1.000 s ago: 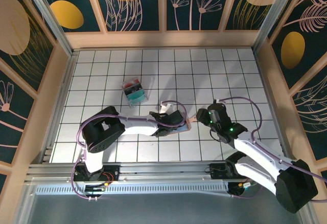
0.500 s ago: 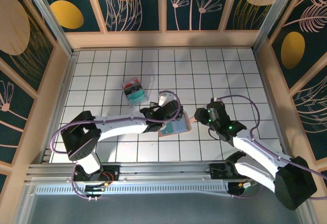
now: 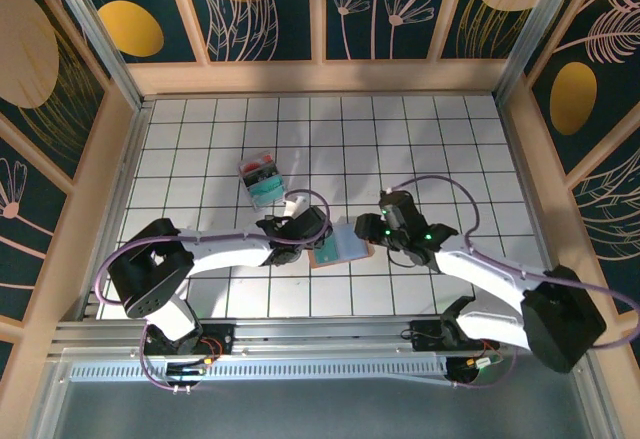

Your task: Take the credit cards out of the card holder

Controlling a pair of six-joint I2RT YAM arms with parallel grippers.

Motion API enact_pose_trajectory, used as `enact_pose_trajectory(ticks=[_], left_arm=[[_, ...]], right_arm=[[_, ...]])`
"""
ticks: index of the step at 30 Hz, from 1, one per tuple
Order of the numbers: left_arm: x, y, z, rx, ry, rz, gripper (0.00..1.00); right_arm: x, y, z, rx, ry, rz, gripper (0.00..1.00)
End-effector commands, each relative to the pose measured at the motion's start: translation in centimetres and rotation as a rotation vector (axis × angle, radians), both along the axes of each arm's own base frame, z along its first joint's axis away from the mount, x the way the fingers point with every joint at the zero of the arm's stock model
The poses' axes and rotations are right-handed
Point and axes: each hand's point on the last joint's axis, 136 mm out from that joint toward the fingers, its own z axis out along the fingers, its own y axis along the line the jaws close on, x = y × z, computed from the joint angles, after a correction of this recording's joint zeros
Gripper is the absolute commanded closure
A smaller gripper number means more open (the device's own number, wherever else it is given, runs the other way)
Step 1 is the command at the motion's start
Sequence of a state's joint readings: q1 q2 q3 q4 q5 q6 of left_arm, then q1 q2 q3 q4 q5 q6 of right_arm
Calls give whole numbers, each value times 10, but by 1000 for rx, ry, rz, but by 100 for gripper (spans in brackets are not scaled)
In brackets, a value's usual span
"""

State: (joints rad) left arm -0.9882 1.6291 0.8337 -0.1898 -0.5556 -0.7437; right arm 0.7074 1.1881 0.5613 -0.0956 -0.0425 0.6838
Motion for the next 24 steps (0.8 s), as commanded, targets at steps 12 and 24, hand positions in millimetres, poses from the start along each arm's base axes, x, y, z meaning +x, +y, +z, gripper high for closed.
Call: enact_pose_trajectory(ticks=[12, 24], left_arm=[[0, 5, -12, -50, 18, 15, 1], [-25, 19, -33, -58, 123, 13, 1]], right_arm=[[5, 57, -8, 38, 67, 174, 66], [-13, 78, -20, 23, 114, 254, 70]])
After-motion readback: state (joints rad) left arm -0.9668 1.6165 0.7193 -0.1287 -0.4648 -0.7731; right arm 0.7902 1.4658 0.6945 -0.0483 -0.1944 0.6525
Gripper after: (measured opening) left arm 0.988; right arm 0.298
